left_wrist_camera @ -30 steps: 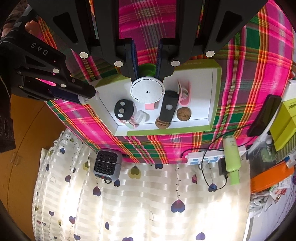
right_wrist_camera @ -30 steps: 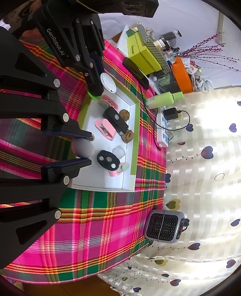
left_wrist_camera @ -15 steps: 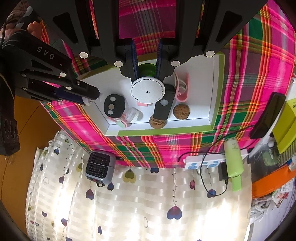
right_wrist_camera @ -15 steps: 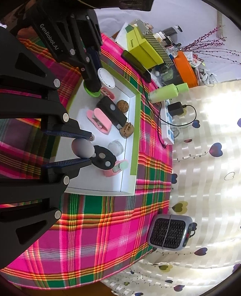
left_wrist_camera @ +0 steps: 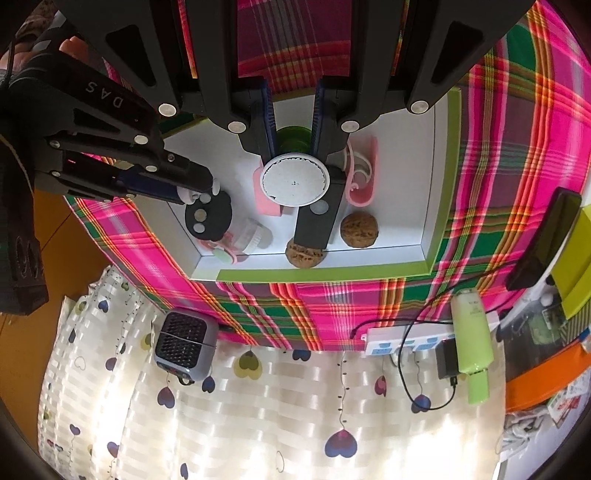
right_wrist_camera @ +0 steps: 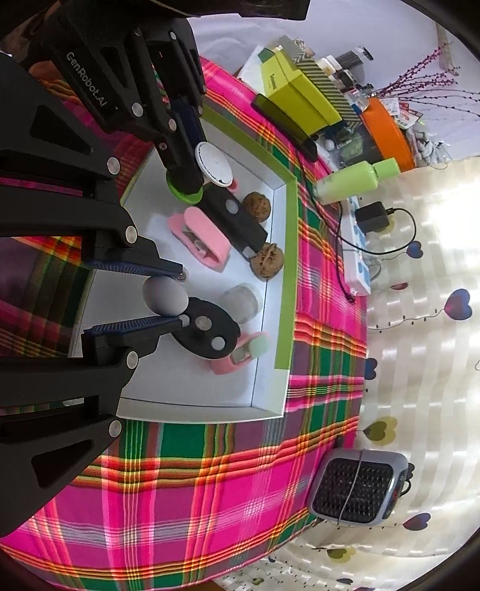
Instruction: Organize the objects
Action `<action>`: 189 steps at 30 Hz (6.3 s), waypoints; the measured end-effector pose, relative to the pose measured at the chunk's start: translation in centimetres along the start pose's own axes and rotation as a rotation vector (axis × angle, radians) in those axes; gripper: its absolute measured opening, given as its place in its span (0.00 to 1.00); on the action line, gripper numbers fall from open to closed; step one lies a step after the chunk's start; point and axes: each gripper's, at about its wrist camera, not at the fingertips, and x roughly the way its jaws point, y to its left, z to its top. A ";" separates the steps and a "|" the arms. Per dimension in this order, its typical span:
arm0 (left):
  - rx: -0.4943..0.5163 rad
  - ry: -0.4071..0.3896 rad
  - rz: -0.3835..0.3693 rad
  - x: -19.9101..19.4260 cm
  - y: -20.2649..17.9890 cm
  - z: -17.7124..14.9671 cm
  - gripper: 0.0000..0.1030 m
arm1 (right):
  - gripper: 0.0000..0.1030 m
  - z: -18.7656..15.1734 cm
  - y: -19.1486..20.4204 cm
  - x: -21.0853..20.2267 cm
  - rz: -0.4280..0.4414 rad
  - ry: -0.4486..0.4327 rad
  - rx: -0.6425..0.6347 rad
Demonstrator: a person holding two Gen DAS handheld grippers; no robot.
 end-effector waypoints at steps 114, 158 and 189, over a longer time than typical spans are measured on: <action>0.005 -0.039 0.069 -4.9 -1.0 -7.3 0.36 | 0.47 -7.4 3.0 -5.5 -0.086 -0.098 0.030; 0.022 0.060 0.166 -3.0 -1.3 -7.8 0.57 | 0.65 -7.9 1.9 -3.6 -0.254 0.020 0.070; 0.026 0.061 0.170 -2.9 -1.3 -7.8 0.60 | 0.66 -7.9 1.8 -3.6 -0.254 0.020 0.070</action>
